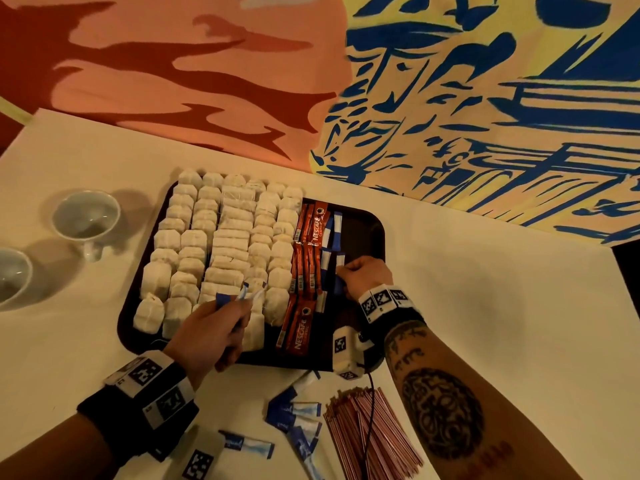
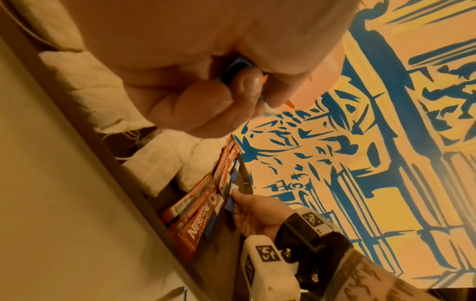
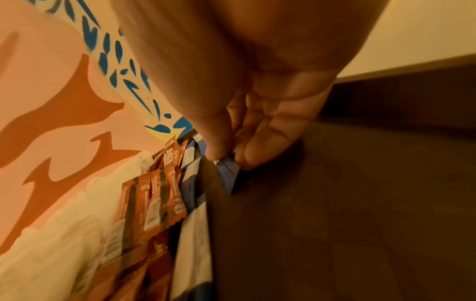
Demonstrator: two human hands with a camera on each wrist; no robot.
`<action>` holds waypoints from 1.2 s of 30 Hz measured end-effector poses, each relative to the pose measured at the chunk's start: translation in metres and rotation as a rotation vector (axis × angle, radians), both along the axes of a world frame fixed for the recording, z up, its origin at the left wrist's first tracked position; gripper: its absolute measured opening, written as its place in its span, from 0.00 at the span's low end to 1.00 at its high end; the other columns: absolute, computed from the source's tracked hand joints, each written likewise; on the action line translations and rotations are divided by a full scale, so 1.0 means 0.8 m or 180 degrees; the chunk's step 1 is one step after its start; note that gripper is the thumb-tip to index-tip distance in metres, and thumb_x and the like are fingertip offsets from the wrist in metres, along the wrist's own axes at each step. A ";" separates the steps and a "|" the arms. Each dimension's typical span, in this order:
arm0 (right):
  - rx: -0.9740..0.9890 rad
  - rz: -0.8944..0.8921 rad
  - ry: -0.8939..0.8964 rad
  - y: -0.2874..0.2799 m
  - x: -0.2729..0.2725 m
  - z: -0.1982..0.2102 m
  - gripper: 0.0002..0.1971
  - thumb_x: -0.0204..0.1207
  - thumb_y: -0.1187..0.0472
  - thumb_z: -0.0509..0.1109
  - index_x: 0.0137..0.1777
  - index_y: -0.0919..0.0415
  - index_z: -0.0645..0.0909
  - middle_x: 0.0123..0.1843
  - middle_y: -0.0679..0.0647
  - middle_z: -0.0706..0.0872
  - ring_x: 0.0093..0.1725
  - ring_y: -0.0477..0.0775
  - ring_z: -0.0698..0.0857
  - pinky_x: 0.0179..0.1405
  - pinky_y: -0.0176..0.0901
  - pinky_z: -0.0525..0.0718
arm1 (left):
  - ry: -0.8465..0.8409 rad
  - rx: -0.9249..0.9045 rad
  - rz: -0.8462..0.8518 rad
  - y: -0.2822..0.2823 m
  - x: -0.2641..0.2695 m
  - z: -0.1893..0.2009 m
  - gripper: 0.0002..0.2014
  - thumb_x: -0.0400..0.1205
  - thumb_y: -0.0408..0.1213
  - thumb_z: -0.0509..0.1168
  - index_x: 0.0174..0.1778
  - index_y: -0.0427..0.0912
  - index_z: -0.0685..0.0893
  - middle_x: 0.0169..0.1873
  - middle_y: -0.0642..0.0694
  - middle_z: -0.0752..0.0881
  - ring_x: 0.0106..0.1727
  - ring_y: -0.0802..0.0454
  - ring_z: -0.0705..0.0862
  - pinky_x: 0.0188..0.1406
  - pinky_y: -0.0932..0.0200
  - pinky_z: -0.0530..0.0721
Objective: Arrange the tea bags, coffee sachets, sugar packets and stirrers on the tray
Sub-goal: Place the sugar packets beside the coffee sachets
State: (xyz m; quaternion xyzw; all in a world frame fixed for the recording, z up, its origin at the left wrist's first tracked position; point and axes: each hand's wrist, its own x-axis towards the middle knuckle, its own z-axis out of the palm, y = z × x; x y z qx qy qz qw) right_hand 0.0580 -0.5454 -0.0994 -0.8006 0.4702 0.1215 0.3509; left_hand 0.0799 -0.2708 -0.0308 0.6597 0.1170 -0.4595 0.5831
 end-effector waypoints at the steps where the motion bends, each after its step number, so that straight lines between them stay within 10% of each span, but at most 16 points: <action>1: -0.0024 0.0016 -0.0005 -0.001 0.001 0.000 0.08 0.74 0.48 0.77 0.43 0.52 0.86 0.44 0.52 0.92 0.46 0.56 0.91 0.53 0.53 0.91 | -0.0008 0.0013 0.0030 0.000 0.000 0.000 0.21 0.89 0.41 0.57 0.28 0.43 0.68 0.17 0.49 0.61 0.16 0.52 0.59 0.21 0.61 0.58; 22: 0.0138 -0.0118 -0.0290 0.007 0.003 -0.005 0.11 0.70 0.46 0.81 0.41 0.49 0.83 0.42 0.51 0.91 0.42 0.55 0.92 0.48 0.55 0.92 | -0.0310 0.0116 -0.0184 -0.014 -0.013 0.006 0.12 0.88 0.39 0.58 0.45 0.35 0.78 0.20 0.44 0.74 0.20 0.49 0.69 0.21 0.59 0.65; 36: -0.0130 0.0280 -0.0202 -0.008 0.032 0.012 0.10 0.81 0.49 0.71 0.58 0.50 0.88 0.52 0.52 0.92 0.50 0.55 0.91 0.58 0.50 0.89 | -0.0565 0.0138 -0.0319 -0.016 -0.023 0.003 0.12 0.87 0.39 0.59 0.45 0.34 0.80 0.22 0.42 0.75 0.22 0.48 0.71 0.22 0.58 0.68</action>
